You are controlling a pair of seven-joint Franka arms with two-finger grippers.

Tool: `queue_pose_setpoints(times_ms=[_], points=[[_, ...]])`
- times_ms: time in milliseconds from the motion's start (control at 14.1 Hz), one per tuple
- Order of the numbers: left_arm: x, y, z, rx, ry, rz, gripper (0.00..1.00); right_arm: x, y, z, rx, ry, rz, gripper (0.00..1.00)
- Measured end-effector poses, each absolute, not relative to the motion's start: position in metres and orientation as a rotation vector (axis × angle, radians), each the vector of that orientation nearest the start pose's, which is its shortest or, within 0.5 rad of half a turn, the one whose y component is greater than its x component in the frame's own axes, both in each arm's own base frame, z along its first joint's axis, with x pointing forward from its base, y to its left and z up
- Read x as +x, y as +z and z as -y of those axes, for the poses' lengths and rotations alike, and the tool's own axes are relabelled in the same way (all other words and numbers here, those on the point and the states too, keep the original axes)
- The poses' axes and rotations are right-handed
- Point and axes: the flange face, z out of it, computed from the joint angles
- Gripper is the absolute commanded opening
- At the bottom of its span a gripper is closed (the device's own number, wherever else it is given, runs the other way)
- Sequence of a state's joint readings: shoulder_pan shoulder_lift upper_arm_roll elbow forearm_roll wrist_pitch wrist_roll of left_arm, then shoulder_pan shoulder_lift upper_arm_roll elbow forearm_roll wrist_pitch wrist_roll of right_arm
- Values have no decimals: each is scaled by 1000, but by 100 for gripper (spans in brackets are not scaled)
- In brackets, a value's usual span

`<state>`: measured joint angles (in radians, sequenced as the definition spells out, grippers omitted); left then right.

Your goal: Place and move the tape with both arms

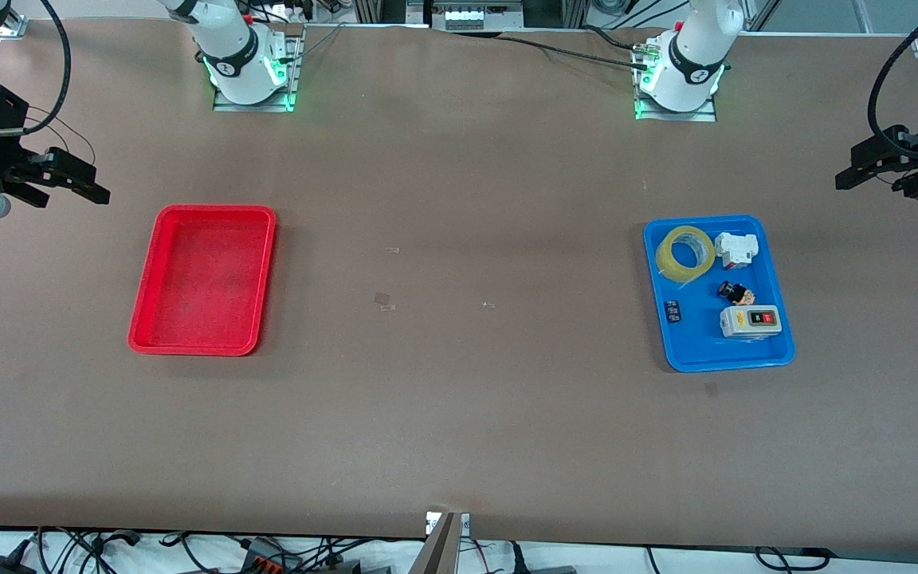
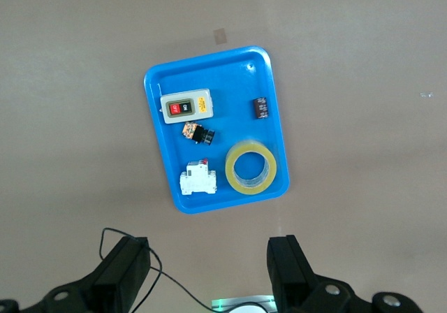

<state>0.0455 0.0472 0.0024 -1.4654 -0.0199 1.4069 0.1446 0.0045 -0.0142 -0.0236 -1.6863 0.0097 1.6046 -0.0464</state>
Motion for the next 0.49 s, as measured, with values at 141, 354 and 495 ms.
queue_pose_setpoints(times_ms=[141,354,495], points=[[552,635,-24,-3165,158,-157,100,549,582,9,-3127,103,44,100],[552,635,-24,-3165,153,-157,100,547,585,9,-3128,94,44,100],[552,635,-24,-3165,153,-156,100,547,585,9,-3128,94,44,100]])
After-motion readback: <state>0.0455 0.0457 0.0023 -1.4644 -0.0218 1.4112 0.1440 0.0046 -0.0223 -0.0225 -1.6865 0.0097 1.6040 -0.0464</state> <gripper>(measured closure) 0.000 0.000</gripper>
